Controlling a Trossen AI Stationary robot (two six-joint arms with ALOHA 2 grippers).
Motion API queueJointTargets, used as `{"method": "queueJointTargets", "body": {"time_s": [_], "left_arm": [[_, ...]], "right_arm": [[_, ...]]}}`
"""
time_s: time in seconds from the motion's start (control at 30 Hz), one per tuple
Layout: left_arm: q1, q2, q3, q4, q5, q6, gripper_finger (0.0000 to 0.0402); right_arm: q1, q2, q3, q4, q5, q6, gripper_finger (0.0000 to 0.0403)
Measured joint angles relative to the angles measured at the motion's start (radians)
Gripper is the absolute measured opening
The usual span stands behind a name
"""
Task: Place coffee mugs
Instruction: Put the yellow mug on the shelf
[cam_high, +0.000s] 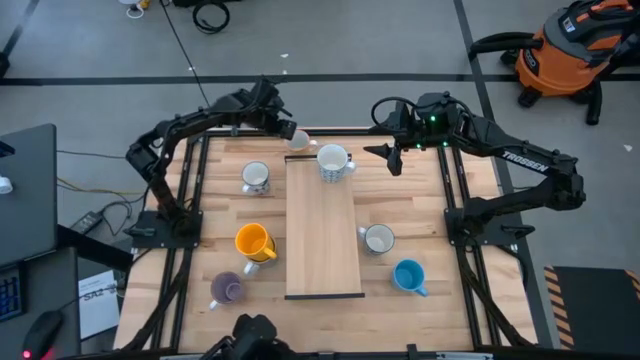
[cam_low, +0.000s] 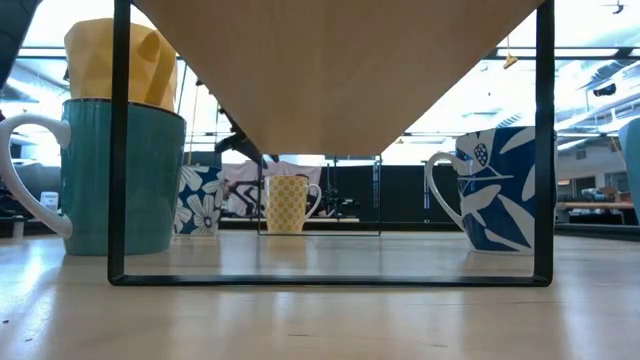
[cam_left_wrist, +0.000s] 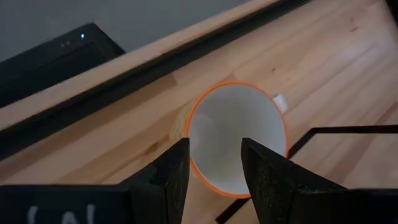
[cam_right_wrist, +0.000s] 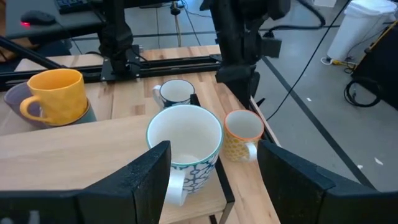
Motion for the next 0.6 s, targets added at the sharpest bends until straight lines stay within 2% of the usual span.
{"method": "queueJointTargets", "body": {"time_s": [0.6], "left_arm": [[-0.021,0.049,-0.001,-0.015,-0.073,0.007,0.0153]], "right_arm": [[0.000,0.000,0.000,0.000,0.000,-0.008,0.0246]]}}
